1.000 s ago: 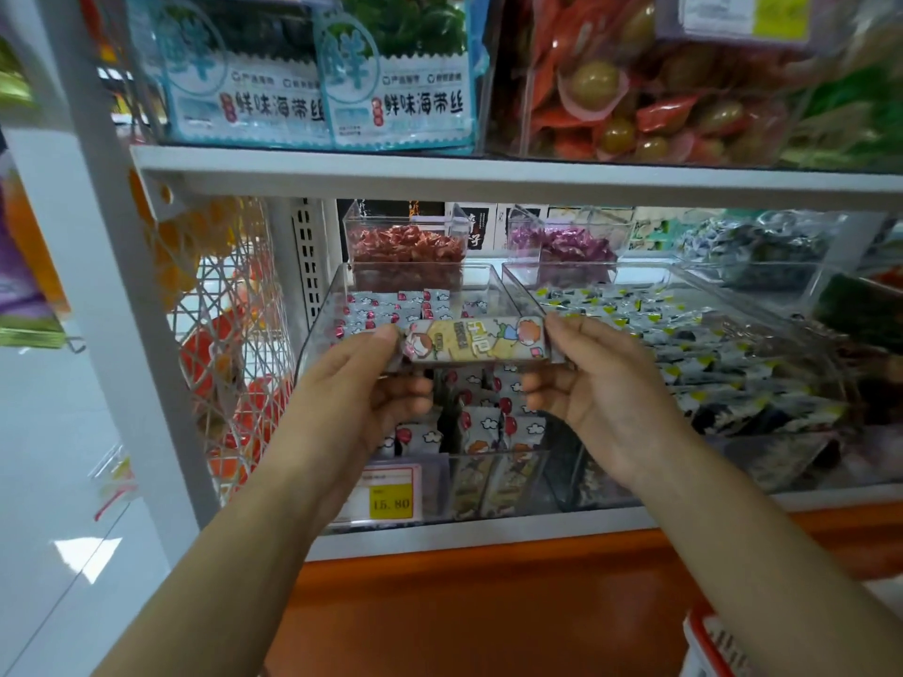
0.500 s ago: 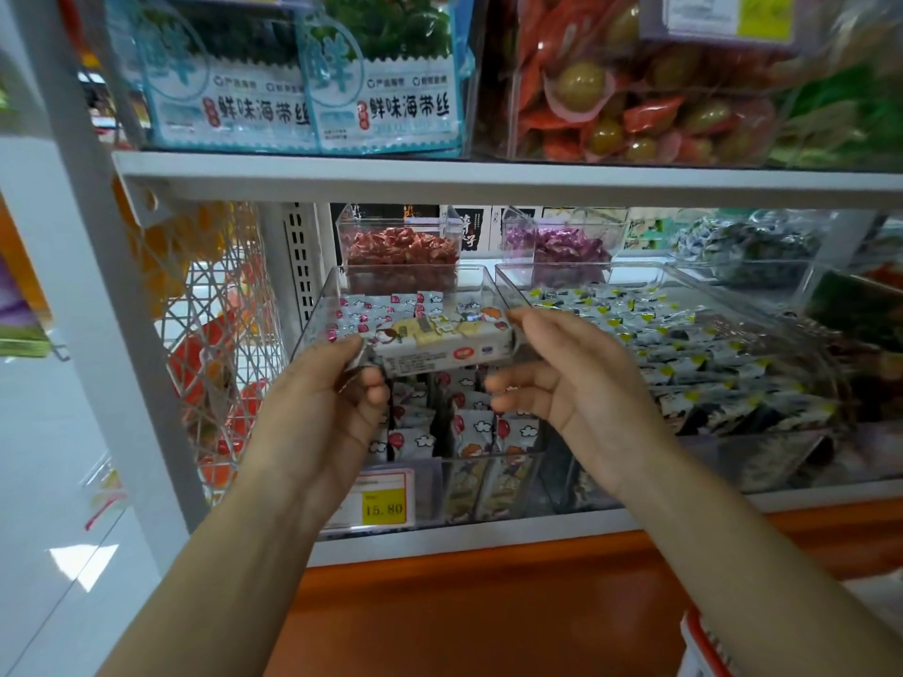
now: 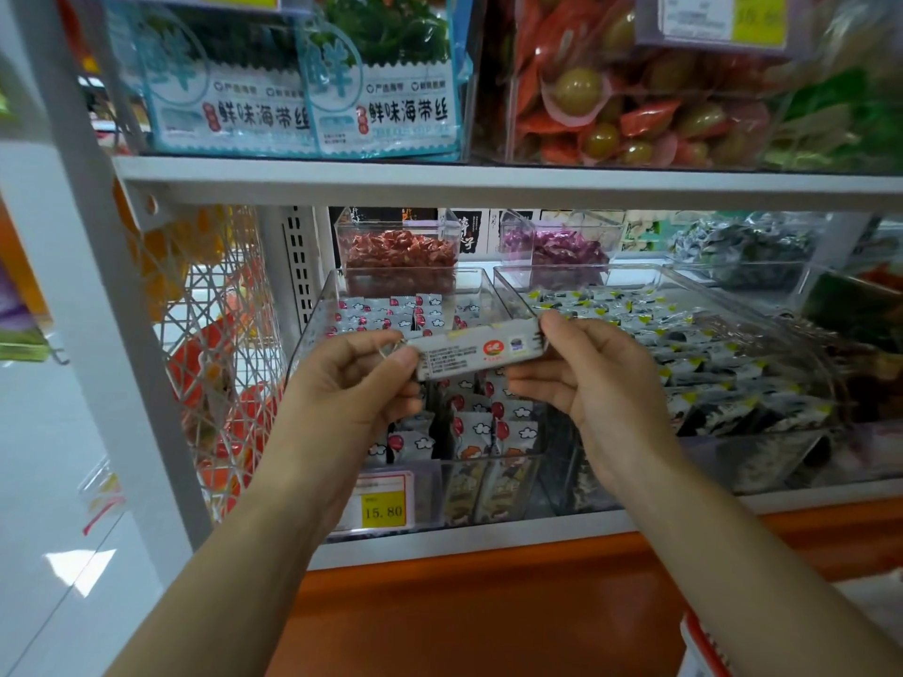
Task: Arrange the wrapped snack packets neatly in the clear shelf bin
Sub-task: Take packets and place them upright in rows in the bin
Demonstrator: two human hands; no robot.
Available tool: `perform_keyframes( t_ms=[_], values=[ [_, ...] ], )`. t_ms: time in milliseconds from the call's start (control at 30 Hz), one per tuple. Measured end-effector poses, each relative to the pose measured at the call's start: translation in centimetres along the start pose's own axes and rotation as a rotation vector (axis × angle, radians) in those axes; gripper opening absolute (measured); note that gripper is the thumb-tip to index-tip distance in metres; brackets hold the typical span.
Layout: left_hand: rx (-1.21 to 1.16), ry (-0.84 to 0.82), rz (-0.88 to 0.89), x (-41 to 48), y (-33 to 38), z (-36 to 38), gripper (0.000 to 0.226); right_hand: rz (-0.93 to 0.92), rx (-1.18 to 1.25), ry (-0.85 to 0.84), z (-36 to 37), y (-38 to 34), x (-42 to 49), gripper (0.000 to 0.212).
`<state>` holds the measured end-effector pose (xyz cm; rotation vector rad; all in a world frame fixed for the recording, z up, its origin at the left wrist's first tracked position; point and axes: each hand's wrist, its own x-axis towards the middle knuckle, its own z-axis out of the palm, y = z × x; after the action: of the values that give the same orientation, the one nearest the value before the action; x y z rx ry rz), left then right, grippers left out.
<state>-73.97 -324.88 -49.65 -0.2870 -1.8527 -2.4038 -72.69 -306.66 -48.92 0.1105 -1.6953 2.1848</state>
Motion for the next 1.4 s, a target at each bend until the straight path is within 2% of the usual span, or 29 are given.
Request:
perform_keyframes(
  t_ms=[133, 267, 400, 500, 700, 800, 933, 967, 1033, 1100, 1200, 1300, 1400],
  values=[
    [-0.027, -0.024, 0.009, -0.06, -0.25, 0.16, 0.032, 0.021, 0.02, 0.04, -0.12, -0.17, 0.0, 0.017],
    [-0.082, -0.052, -0.032, -0.2, -0.29, 0.16, 0.009, 0.097, 0.076, 0.066, -0.06, -0.2, 0.07, 0.021],
    [-0.14, -0.049, -0.067, -0.2, -0.13, 0.33, 0.016, 0.172, 0.151, 0.07, -0.18, -0.44, 0.32, 0.026],
    [-0.195, -0.049, -0.082, -0.17, -0.04, 0.26, 0.011, 0.179, 0.147, 0.047, -0.33, -0.46, 0.45, 0.027],
    [-0.153, 0.001, 0.001, -0.21, 0.05, 0.16, 0.003, 0.115, 0.082, -0.062, -0.68, -0.39, 0.51, 0.012],
    [-0.059, 0.014, 0.02, -0.05, 0.11, 0.07, 0.009, 0.064, 0.016, -0.109, -0.8, -0.5, 0.56, 0.026],
    [-0.135, -0.047, -0.113, 0.03, 0.0, 0.21, 0.038, -0.172, -0.277, -0.16, -0.54, -0.55, 0.16, 0.044],
    [-0.134, -0.056, -0.129, 0.01, -0.04, 0.3, 0.039, -0.221, -0.326, -0.187, -0.43, -0.61, 0.05, 0.046],
    [-0.143, -0.079, -0.149, 0.05, -0.11, 0.39, 0.024, -0.293, -0.402, -0.24, -0.17, -0.67, -0.1, 0.048],
    [-0.164, -0.081, -0.174, 0.15, -0.17, 0.28, 0.017, -0.338, -0.454, -0.266, -0.1, -0.68, -0.21, 0.047],
    [-0.1, -0.069, -0.159, 0.16, -0.11, -0.07, 0.028, -0.243, -0.287, -0.28, -0.17, -0.61, -0.3, 0.043],
    [0.163, -0.092, -0.002, -0.29, 0.17, 0.15, 0.03, -0.15, -0.189, -0.24, -0.13, -0.43, -0.26, 0.026],
    [0.197, -0.174, 0.103, -0.74, 0.47, 0.69, 0.033, -0.172, -0.317, -0.199, 0.09, 0.0, -0.2, 0.014]
  ],
)
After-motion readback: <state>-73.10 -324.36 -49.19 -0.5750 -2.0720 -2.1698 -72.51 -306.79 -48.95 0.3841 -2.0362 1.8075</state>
